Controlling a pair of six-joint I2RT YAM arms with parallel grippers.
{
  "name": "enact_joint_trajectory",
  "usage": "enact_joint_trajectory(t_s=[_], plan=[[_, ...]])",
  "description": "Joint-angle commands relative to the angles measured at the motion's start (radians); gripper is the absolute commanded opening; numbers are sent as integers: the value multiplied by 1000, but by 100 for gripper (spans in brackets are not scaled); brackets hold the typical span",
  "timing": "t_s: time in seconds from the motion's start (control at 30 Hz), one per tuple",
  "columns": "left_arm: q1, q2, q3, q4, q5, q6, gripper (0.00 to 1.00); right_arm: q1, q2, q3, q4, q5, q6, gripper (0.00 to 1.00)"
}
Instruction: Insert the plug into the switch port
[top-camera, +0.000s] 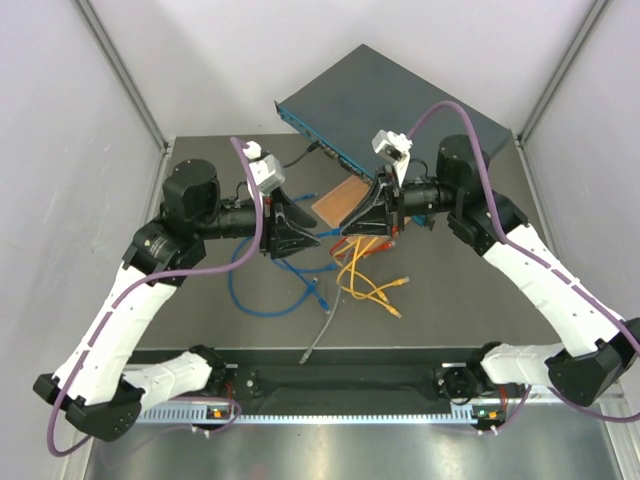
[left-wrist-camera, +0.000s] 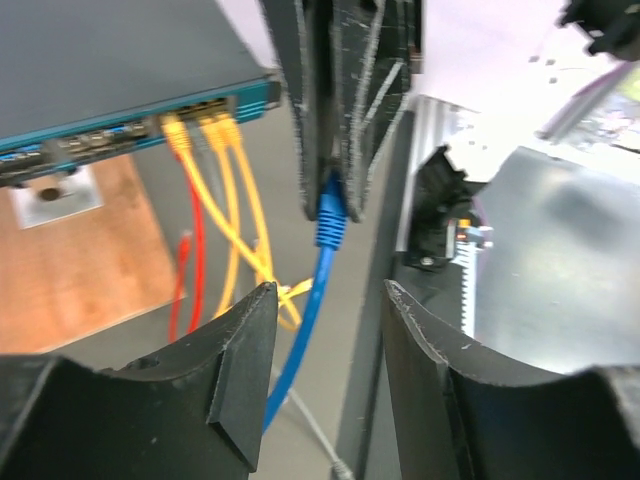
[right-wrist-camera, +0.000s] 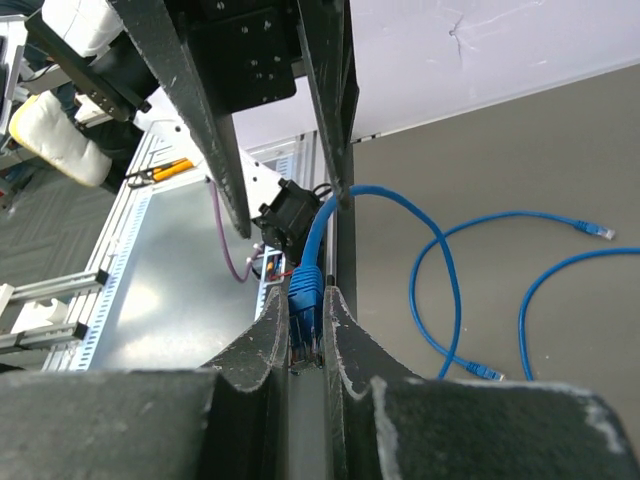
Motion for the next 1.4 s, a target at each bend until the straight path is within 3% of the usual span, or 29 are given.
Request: enact_joint_trajectory(t_s=[0.0,0.4,0.73,0.9,0.93,1.03,1.1,1.13,1.23,1.37], plan=[[6,2,-16,91,110,-56,51,13,-29,12,32,-3,-20,0],[6,32,-38,119,110,-88,48,25,-34,22,38,-1,-17,0],[11,37,-65,139,144,-110,26,25,-44,17,30,7,-28,0],[9,40,-70,162,154,-142,10,25,-44,17,32,17,-29,0],[9,40,-76,167,154,-151,0,24,-47,16,33,25,-31,0],[11,28,-103,205,164,-182,0,24,-53,11,41,46,-32,0],[9,20,-116,214,151,-194,0,22,-53,15,18,80,-31,20],[11,15,-122,210,130,-189,0,18,-50,20,7,95,-31,45],[11,8,-125,188,35,-162,0,-15,-61,20,1,135,-2,75],[-3,17,-111,119,-126,-53,0,-87,-81,14,25,155,81,88]])
